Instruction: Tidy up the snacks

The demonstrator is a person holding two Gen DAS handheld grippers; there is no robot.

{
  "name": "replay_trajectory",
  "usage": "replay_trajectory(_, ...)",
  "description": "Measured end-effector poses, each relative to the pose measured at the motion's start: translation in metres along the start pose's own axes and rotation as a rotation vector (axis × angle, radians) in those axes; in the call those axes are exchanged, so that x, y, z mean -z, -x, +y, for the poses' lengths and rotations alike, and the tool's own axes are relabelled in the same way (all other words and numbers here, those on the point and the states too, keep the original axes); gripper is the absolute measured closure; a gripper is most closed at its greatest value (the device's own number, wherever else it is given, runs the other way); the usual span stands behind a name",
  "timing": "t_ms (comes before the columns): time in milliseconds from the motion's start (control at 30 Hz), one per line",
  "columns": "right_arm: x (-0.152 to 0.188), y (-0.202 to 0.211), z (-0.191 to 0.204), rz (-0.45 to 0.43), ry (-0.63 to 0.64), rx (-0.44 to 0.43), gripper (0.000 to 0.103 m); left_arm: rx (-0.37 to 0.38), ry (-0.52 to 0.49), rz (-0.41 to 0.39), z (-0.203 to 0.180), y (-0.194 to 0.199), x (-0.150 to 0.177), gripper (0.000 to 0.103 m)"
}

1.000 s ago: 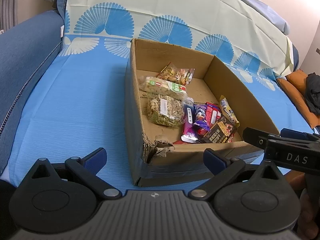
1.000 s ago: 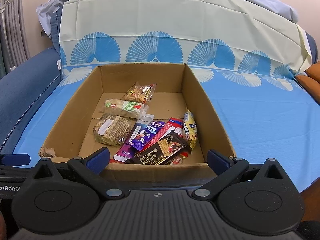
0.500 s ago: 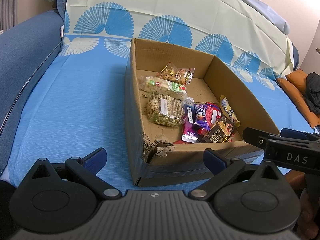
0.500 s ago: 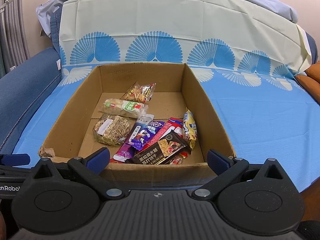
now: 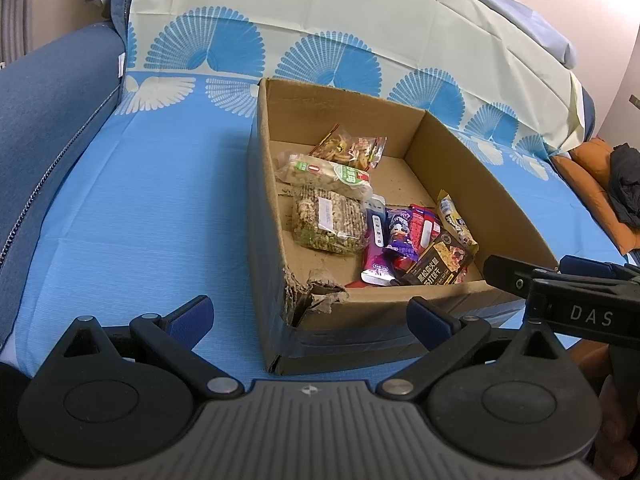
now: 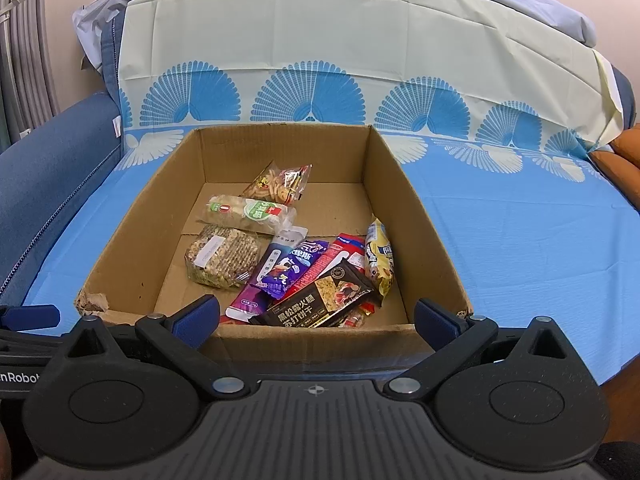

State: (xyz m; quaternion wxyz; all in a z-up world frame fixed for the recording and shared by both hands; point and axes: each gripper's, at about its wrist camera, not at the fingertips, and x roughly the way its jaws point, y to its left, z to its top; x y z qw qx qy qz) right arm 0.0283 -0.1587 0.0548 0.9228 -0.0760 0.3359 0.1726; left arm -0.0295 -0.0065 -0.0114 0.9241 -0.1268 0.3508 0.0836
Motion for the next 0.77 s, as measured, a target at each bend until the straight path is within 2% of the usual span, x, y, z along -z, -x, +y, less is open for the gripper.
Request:
replay_trajectory(467,-0.001,0.0,-0.008,0.009,-0.02,0.01,0.001,0.029,-0.024,-0.021,-0.004,0.001,-0.002,0.0)
replay_trajectory(767,-0.003,0.004,-0.014,-0.004,-0.042,0.012,0.001,0.051,-0.055,-0.065,-0.013,0.005,-0.007,0.0)
